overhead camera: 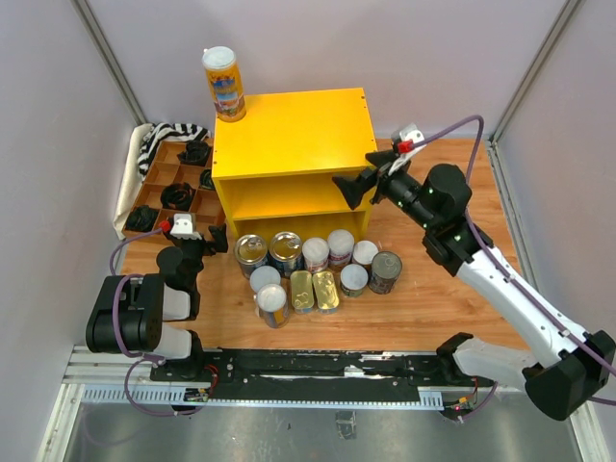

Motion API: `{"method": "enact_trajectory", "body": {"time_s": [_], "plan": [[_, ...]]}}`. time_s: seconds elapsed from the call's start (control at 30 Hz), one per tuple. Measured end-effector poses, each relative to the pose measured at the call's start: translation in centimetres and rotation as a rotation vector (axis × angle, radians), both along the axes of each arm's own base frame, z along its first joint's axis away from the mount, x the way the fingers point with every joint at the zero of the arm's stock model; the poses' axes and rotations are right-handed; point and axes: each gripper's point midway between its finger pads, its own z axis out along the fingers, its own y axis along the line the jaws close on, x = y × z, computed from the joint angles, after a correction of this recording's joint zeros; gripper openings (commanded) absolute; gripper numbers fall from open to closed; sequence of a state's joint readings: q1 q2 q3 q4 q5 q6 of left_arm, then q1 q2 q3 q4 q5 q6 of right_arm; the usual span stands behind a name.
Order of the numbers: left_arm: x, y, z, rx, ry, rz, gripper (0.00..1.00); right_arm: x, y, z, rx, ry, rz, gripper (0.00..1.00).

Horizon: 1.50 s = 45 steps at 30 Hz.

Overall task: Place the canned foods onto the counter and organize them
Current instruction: Pick up the canned food from the center of the board.

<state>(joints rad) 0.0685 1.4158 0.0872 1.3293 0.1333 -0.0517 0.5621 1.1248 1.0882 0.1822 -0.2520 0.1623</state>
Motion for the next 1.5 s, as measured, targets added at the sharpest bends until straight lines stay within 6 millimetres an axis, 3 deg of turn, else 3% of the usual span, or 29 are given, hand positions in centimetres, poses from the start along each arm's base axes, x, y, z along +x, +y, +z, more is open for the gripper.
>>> {"method": "enact_trajectory", "body": {"time_s": [0.07,0.17,0.3,0.4,0.5,0.57,0.73,0.87,1.13,1.37,1.5], "plan": [[0.0,0.0,0.0,0.0,0.0,0.0,1.0,-0.7,-0.2,-0.4,-0.01,-0.035,-0.019,0.98],[0.0,0.0,0.0,0.0,0.0,0.0,1.0,-3.8,1.2,-1.9,-0.045,-0.062,0.018,0.98],[0.0,0.0,0.0,0.0,0.0,0.0,1.0,-7.0,4.3,-7.9,-0.164,0.013,0.147,0.99],[0.0,0.0,0.0,0.0,0.0,0.0,0.99,-7.4,5.7,-12.2,-0.239,0.088,0.198,0.99],[0.0,0.0,0.0,0.0,0.0,0.0,1.0,-8.2,7.2,-15.3,-0.299,0.133,0.247,0.99],[0.0,0.0,0.0,0.0,0.0,0.0,1.0,-9.7,8.8,-16.6,-0.329,0.137,0.32,0.99],[0.0,0.0,0.0,0.0,0.0,0.0,1.0,-14.0,11.4,-16.8,-0.307,0.116,0.531,0.99],[0.0,0.0,0.0,0.0,0.0,0.0,1.0,-15.9,12.3,-16.8,-0.286,0.113,0.659,0.98],[0.0,0.0,0.0,0.0,0.0,0.0,1.0,-18.3,13.6,-20.8,-0.344,0.197,0.799,0.98],[0.0,0.0,0.0,0.0,0.0,0.0,1.0,-20.1,15.0,-22.5,-0.37,0.198,0.863,0.98],[0.0,0.0,0.0,0.0,0.0,0.0,1.0,-20.1,15.7,-23.2,-0.375,0.188,0.864,0.98]]}}
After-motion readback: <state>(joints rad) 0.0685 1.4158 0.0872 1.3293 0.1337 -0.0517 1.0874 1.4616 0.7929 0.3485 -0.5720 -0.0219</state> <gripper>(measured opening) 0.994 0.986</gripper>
